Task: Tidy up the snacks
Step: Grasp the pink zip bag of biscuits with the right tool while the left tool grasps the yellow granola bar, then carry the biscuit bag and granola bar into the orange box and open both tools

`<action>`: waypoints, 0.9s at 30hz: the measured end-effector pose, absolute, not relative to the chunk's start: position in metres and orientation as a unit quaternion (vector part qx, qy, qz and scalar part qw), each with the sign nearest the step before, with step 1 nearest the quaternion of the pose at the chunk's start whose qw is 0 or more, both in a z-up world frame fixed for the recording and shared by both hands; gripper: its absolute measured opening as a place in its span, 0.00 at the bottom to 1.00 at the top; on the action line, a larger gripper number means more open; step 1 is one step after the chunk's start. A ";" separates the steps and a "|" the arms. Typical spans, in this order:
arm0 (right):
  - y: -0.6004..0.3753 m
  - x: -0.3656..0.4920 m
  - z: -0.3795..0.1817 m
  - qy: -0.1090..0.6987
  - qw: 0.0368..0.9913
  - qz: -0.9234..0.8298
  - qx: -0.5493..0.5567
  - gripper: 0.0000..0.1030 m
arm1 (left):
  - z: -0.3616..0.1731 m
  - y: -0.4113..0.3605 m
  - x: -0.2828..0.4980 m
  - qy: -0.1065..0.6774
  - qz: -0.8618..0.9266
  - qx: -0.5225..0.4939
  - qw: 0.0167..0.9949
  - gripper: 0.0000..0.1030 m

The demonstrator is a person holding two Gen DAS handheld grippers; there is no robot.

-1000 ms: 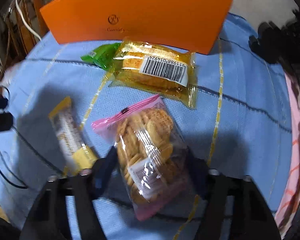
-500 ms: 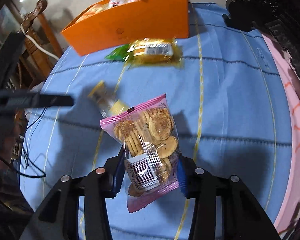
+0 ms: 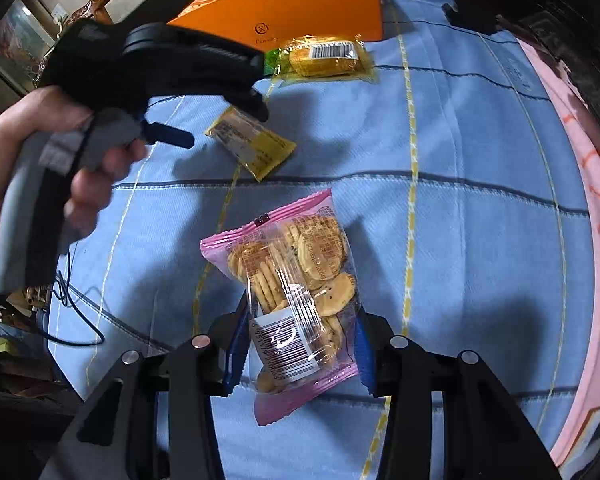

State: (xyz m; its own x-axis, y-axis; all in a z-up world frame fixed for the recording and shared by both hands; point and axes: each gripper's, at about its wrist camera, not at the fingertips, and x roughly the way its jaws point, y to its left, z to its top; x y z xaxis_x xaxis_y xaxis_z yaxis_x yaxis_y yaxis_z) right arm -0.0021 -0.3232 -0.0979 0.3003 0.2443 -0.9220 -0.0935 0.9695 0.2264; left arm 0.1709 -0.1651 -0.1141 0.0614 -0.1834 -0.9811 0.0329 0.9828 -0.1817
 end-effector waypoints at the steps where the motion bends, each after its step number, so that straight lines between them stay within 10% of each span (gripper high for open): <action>1: -0.324 -0.006 -0.097 0.582 0.804 0.104 0.065 0.44 | -0.117 -0.168 0.172 0.683 -0.069 -0.053 0.725 0.85; 7: -0.329 -0.010 -0.092 0.575 0.808 0.105 0.067 0.44 | -0.128 -0.173 0.165 0.683 -0.050 -0.025 0.729 0.78; 11: -0.327 -0.007 -0.088 0.571 0.811 0.112 0.063 0.44 | -0.120 -0.160 0.161 0.668 -0.046 -0.021 0.742 0.31; 27: -0.304 0.023 -0.078 0.561 0.814 0.141 0.053 0.44 | -0.102 -0.085 0.136 0.654 -0.025 -0.033 0.755 0.16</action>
State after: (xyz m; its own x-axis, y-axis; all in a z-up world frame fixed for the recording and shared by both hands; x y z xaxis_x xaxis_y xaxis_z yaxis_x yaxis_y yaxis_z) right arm 0.0234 -0.3039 -0.0784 0.3313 0.2881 -0.8985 -0.1698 0.9549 0.2435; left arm 0.1359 -0.0845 -0.1018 0.1429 -0.0803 -0.9865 -0.0051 0.9966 -0.0819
